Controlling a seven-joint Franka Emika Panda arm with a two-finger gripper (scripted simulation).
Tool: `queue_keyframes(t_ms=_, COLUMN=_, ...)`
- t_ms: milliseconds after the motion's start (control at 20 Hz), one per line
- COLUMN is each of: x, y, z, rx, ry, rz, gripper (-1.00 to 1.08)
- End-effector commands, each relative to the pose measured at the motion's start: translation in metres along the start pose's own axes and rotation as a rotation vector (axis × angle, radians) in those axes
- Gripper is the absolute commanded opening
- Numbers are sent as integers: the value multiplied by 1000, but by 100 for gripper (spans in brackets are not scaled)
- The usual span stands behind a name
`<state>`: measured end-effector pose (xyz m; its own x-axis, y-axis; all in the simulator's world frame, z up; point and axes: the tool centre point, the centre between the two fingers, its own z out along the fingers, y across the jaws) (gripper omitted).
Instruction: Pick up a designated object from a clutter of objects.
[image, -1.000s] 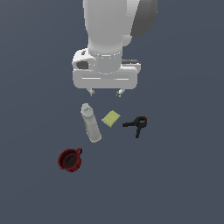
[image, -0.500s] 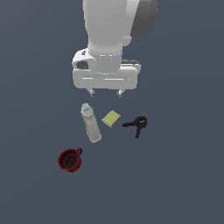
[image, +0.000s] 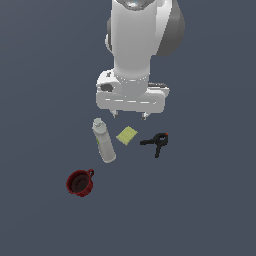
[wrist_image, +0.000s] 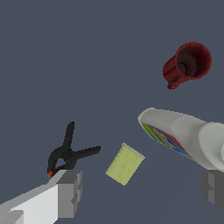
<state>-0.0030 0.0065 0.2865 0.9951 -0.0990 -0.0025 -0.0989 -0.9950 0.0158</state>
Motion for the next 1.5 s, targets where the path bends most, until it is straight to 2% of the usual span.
queue_keyframes(t_ms=0, x=-1, y=-11, z=13, rx=7, ry=-1, rz=40, gripper=100)
queue_keyframes(t_ms=800, x=-22, y=-89, z=110, rx=34, ry=-15, rz=363, gripper=100)
queue_keyframes(t_ms=1450, x=-57, y=-133, z=181, rx=27, ry=-14, rz=631, gripper=100)
